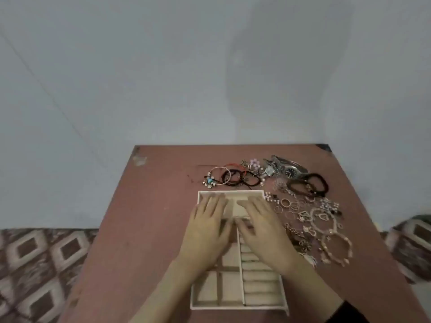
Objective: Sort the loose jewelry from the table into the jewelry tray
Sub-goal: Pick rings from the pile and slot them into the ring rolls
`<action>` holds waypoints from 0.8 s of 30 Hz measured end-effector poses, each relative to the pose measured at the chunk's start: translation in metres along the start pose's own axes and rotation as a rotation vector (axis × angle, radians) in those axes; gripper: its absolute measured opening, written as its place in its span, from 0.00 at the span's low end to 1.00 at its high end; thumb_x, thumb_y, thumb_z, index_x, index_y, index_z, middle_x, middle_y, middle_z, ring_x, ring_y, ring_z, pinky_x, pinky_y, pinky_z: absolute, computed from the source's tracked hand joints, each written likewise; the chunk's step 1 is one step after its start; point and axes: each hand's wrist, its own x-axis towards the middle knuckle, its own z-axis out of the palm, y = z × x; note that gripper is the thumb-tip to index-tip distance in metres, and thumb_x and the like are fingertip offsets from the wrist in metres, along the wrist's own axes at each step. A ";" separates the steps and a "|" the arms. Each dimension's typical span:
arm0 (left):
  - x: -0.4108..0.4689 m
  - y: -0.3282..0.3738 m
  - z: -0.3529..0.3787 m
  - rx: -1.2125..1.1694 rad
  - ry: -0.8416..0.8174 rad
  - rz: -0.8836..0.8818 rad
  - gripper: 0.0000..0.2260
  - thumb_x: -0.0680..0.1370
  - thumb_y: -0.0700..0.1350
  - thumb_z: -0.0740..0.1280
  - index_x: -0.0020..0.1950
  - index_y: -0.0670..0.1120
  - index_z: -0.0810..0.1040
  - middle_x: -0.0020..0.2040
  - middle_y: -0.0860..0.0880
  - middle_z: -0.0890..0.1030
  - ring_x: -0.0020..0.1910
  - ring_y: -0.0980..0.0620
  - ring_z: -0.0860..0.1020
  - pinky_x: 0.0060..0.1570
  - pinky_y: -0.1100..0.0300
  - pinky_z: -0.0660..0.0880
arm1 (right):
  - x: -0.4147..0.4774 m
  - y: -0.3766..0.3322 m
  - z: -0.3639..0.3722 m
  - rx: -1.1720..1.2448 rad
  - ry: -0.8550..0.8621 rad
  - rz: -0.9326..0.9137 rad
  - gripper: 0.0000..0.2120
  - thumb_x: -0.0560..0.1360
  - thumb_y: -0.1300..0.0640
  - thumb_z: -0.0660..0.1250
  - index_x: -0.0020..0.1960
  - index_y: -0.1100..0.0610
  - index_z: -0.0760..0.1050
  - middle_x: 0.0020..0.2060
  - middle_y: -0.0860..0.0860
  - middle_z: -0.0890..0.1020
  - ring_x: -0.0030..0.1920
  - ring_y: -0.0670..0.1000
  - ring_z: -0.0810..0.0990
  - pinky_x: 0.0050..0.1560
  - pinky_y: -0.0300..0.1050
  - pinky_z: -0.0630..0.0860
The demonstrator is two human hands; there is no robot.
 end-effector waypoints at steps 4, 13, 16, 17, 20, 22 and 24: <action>-0.013 -0.005 0.031 0.206 0.060 0.059 0.22 0.79 0.54 0.51 0.67 0.46 0.72 0.68 0.45 0.72 0.69 0.44 0.68 0.67 0.49 0.56 | -0.014 0.009 0.031 -0.155 0.103 -0.039 0.19 0.77 0.49 0.54 0.59 0.57 0.76 0.58 0.58 0.79 0.63 0.59 0.75 0.68 0.46 0.57; -0.011 -0.009 0.040 0.286 0.214 0.112 0.23 0.78 0.54 0.51 0.65 0.45 0.74 0.66 0.45 0.75 0.67 0.45 0.72 0.66 0.42 0.60 | -0.010 0.014 0.042 -0.278 0.228 -0.123 0.21 0.77 0.50 0.51 0.60 0.58 0.76 0.56 0.58 0.80 0.59 0.58 0.78 0.66 0.51 0.58; -0.009 -0.011 0.042 0.314 0.244 0.127 0.23 0.77 0.54 0.51 0.63 0.44 0.76 0.63 0.43 0.77 0.64 0.43 0.75 0.63 0.40 0.65 | -0.008 0.016 0.045 -0.267 0.251 -0.142 0.22 0.77 0.50 0.50 0.60 0.58 0.76 0.52 0.57 0.81 0.55 0.58 0.78 0.67 0.51 0.62; -0.009 -0.011 0.042 0.315 0.239 0.136 0.23 0.77 0.53 0.51 0.62 0.43 0.76 0.62 0.42 0.78 0.63 0.42 0.75 0.62 0.39 0.67 | -0.008 0.017 0.046 -0.269 0.273 -0.155 0.22 0.77 0.50 0.50 0.59 0.59 0.76 0.51 0.57 0.81 0.53 0.59 0.78 0.66 0.53 0.66; -0.008 -0.013 0.045 0.353 0.263 0.172 0.24 0.77 0.53 0.50 0.61 0.41 0.77 0.60 0.41 0.79 0.60 0.41 0.77 0.60 0.39 0.69 | -0.008 0.023 0.052 -0.310 0.366 -0.201 0.19 0.78 0.53 0.52 0.56 0.61 0.78 0.45 0.58 0.81 0.47 0.61 0.79 0.62 0.55 0.71; -0.007 -0.015 0.045 0.389 0.251 0.191 0.24 0.77 0.52 0.51 0.59 0.41 0.78 0.58 0.41 0.80 0.57 0.40 0.78 0.57 0.38 0.71 | -0.006 0.024 0.052 -0.312 0.355 -0.205 0.21 0.78 0.51 0.51 0.56 0.61 0.78 0.44 0.58 0.81 0.47 0.61 0.79 0.62 0.54 0.68; -0.004 -0.014 0.044 0.434 0.221 0.198 0.24 0.76 0.52 0.51 0.58 0.40 0.79 0.56 0.40 0.81 0.55 0.39 0.80 0.54 0.38 0.73 | -0.004 0.018 0.046 -0.318 0.262 -0.186 0.27 0.75 0.47 0.44 0.61 0.58 0.75 0.50 0.57 0.81 0.54 0.60 0.77 0.66 0.50 0.59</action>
